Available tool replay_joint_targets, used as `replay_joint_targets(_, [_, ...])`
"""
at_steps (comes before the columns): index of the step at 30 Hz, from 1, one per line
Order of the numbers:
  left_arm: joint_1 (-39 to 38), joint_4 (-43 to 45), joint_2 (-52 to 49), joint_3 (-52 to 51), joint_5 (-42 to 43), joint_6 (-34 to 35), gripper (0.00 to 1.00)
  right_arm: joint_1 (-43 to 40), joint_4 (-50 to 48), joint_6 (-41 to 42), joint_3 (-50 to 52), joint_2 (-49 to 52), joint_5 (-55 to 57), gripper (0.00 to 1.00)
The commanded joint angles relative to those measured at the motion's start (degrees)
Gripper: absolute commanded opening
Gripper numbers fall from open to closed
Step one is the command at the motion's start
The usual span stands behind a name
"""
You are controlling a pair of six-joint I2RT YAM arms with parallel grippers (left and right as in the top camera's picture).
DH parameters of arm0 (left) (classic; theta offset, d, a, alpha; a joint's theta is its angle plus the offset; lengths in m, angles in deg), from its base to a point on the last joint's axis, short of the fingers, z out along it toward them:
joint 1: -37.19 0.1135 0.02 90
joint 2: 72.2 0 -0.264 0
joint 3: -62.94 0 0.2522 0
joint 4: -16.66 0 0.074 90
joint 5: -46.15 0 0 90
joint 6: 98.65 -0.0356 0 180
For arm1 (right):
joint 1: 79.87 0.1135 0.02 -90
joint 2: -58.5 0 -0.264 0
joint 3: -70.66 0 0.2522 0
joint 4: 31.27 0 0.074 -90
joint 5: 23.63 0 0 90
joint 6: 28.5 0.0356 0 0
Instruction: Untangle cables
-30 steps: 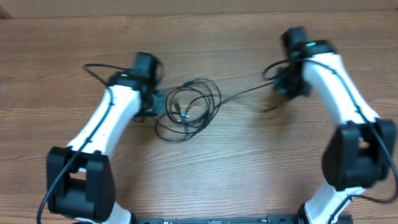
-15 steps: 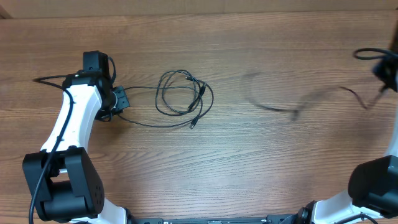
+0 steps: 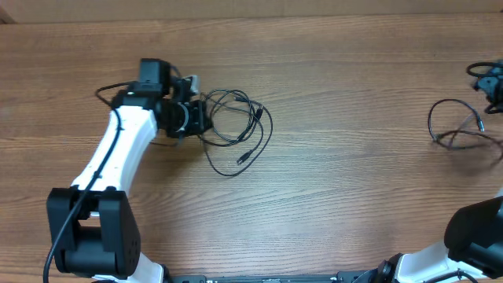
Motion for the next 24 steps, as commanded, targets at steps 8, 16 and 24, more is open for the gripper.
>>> replay_joint_targets(8, [-4.6,-2.4,3.5,18.5,10.0,-3.9,0.04,6.3,3.0,-15.6,-1.0,-0.8,-36.0,0.82])
replay_joint_targets(16, [-8.4,-4.0,7.0,30.6,10.4,-3.7,0.04,18.8,2.5,-18.7,0.8,-0.1,-36.0,0.88])
replay_joint_targets(24, [-11.0,-3.5,11.3,32.0,10.4,-3.7,0.04,31.5,-0.2,-20.3,3.5,3.2,-35.4,0.88])
